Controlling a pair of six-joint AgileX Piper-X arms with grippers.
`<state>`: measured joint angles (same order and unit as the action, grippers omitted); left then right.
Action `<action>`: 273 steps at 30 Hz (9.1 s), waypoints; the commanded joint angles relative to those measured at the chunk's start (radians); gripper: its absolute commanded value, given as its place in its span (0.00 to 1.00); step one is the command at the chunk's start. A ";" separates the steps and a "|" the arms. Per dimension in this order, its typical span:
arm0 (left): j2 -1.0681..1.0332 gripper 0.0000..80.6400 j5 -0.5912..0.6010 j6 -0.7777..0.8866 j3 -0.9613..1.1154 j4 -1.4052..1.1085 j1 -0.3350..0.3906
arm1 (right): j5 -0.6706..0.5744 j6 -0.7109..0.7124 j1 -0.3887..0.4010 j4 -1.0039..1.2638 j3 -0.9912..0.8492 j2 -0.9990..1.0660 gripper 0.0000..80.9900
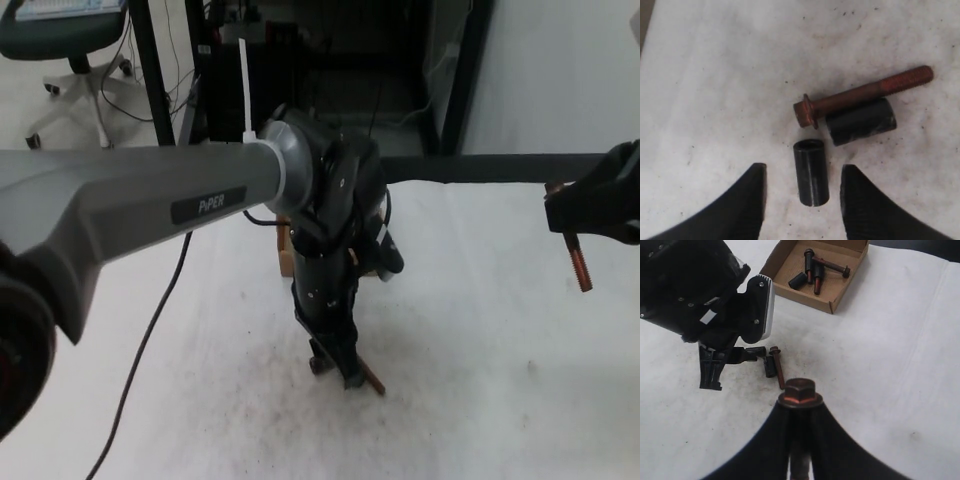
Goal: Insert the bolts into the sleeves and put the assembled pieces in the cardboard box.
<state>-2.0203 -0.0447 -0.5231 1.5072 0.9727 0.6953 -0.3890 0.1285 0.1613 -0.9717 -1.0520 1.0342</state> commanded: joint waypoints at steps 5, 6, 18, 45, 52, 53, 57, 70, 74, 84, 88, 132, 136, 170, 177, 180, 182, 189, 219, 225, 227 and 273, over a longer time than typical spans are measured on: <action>-0.029 0.55 -0.021 0.063 0.009 0.005 -0.012 | -0.016 -0.002 -0.004 0.003 0.000 -0.008 0.01; -0.034 0.55 -0.021 0.063 0.009 0.005 -0.014 | -0.016 -0.002 -0.004 0.003 0.000 -0.008 0.01; -0.061 0.54 -0.021 0.090 0.009 -0.012 -0.017 | -0.016 -0.002 -0.004 0.003 0.000 -0.008 0.01; 0.507 0.00 0.143 0.342 -0.252 -0.007 -0.017 | -0.208 -0.179 -0.065 0.131 0.000 -0.015 0.01; 1.014 0.00 0.183 0.505 -0.588 -0.438 -0.017 | -0.355 -0.338 -0.042 0.360 0.000 -0.015 0.01; 1.081 0.00 0.198 0.523 -0.647 -0.522 -0.017 | -0.381 -0.362 -0.030 0.407 0.000 -0.015 0.01; 1.263 0.00 0.298 0.596 -0.884 -0.885 -0.017 | -0.404 -0.407 0.058 0.622 0.000 -0.013 0.01; 1.243 0.00 0.449 0.688 -1.112 -1.394 -0.017 | -0.365 -0.405 0.403 1.085 0.000 0.115 0.01; 1.243 0.00 0.446 0.688 -1.112 -1.463 -0.017 | -0.359 -0.405 0.433 1.089 0.000 0.150 0.01; 1.240 0.00 0.433 0.693 -1.111 -1.480 -0.022 | -0.347 -0.353 0.471 1.152 0.000 0.165 0.01; 1.221 0.00 0.420 0.785 -1.111 -1.475 -0.058 | -0.347 -0.353 0.492 1.179 0.000 0.165 0.01; 1.205 0.00 0.586 0.823 -1.108 -1.478 -0.138 | -0.343 -0.329 0.530 1.246 0.044 0.228 0.01; 1.205 0.00 0.577 0.823 -1.108 -1.478 -0.138 | -0.343 -0.329 0.528 1.246 0.044 0.231 0.01; 1.207 0.00 0.645 0.823 -1.076 -1.486 -0.179 | -0.350 -0.318 0.525 1.237 0.044 0.231 0.01; 1.207 0.00 0.602 0.823 -1.076 -1.486 -0.179 | -0.350 -0.312 0.525 1.237 0.044 0.231 0.01; 1.207 0.00 0.600 0.823 -1.076 -1.486 -0.179 | -0.350 -0.312 0.525 1.237 0.044 0.231 0.01; 1.207 0.00 0.600 0.823 -1.076 -1.486 -0.179 | -0.350 -0.312 0.525 1.237 0.044 0.231 0.01; 1.207 0.00 0.600 0.823 -1.076 -1.486 -0.179 | -0.350 -0.313 0.525 1.213 0.044 0.231 0.01; 1.207 0.00 0.608 0.823 -1.076 -1.432 -0.250 | -0.343 -0.367 0.524 1.196 0.044 0.210 0.63; 1.207 0.00 0.614 0.823 -1.076 -1.337 -0.250 | -0.337 -0.467 0.524 1.323 0.044 0.210 0.62; 1.207 0.00 0.606 0.844 -1.076 -1.285 -0.250 | -0.306 -0.503 0.524 1.328 0.044 0.208 0.53; -0.251 0.07 0.306 0.393 0.427 -0.274 -0.280 | -0.230 -0.195 0.015 0.128 0.044 -0.090 0.01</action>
<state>-2.2836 0.2824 -0.0739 1.9145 0.7099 0.4190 -0.6206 -0.0780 0.1794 -0.8294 -1.0022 0.9543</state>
